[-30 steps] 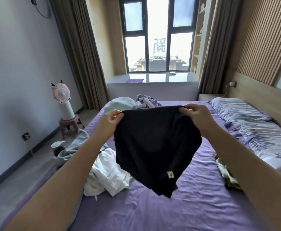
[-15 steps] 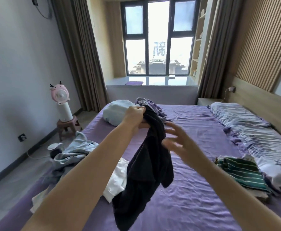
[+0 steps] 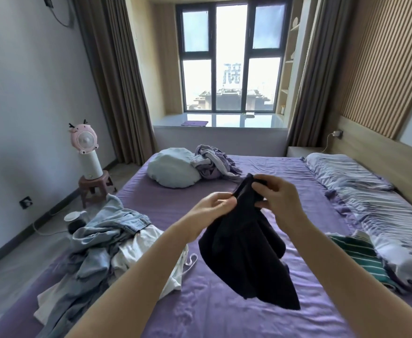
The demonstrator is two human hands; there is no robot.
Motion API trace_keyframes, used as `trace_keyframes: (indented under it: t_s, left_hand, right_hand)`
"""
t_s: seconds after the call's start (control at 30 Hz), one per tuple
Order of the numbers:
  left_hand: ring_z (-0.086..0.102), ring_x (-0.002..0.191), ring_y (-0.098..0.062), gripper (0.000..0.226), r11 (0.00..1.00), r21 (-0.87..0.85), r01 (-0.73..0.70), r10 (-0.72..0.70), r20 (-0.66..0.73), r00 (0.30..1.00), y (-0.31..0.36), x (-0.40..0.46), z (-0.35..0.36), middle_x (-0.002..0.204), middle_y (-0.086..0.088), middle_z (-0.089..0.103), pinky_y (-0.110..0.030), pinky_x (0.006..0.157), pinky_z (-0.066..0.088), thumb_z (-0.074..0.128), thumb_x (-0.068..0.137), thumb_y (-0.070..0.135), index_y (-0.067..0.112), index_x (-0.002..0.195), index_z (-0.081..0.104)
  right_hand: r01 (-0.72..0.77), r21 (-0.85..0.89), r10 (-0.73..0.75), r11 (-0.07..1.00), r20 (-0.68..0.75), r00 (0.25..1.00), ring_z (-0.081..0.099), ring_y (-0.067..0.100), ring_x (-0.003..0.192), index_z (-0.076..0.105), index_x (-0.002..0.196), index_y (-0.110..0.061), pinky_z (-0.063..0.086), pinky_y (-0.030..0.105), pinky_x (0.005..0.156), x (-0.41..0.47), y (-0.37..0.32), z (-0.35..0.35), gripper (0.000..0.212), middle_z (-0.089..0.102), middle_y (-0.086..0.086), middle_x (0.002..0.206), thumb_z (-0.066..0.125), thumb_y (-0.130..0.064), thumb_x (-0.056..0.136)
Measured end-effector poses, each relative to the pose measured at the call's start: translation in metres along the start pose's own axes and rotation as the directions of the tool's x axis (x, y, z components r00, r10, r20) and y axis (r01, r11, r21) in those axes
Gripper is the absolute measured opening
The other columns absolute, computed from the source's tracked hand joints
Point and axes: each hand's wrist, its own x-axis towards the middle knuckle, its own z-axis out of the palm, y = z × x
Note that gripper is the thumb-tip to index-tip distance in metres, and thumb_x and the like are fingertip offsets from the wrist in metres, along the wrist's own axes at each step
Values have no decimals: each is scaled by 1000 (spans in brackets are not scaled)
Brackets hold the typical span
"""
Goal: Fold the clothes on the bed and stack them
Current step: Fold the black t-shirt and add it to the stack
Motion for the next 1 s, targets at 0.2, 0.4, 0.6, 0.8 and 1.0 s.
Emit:
trace_keyframes:
  t_s: [0.2, 0.4, 0.6, 0.8, 1.0]
  left_hand:
    - [60, 73, -16, 46, 936, 348, -52, 131, -210, 969, -20, 1, 10, 92, -7, 64, -38, 72, 53, 71, 83, 7, 15, 124, 53]
    - [47, 45, -8, 20, 999, -33, -36, 22, -351, 936, 11, 11, 24, 66, -6, 54, -16, 38, 33, 58, 89, 3, 21, 95, 54]
    - [49, 49, -10, 24, 958, -286, 10, -101, -307, 946, 29, 15, 53, 74, -3, 56, -15, 38, 39, 50, 94, -1, 15, 80, 62]
    - [64, 64, -18, 23, 938, -339, 76, -148, -191, 970, 28, -1, 56, 80, -12, 63, -23, 58, 54, 47, 89, -7, 2, 96, 67]
    - [60, 65, -16, 36, 989, -97, 108, -123, -168, 978, 5, -17, 50, 77, -8, 65, -24, 65, 51, 57, 76, -7, 18, 100, 66]
  right_hand:
    - [-150, 68, 153, 986, -45, 987, 60, 13, 66, 61, 107, 1, 54, 21, 48, 17, -3, -22, 20, 59, 7, 81, 61, 3, 88]
    - [-50, -423, 54, 905, -1, 999, 62, 20, 90, 61, 116, -6, 50, 34, 81, -19, 27, -39, 26, 66, 4, 96, 62, -13, 90]
    - [62, -513, -52, 856, 33, 998, 51, 11, 113, 63, 117, -21, 33, 8, 85, -86, 57, -25, 33, 57, -2, 117, 54, -40, 91]
    - [81, -432, -76, 898, 29, 997, 56, -1, 109, 55, 116, -36, 45, 18, 91, -95, 38, -13, 43, 59, -25, 106, 55, -59, 80]
    - [37, -288, -36, 957, 12, 999, 68, 6, 81, 71, 84, -33, 56, 31, 77, -88, 54, -16, 20, 71, -13, 79, 64, -14, 88]
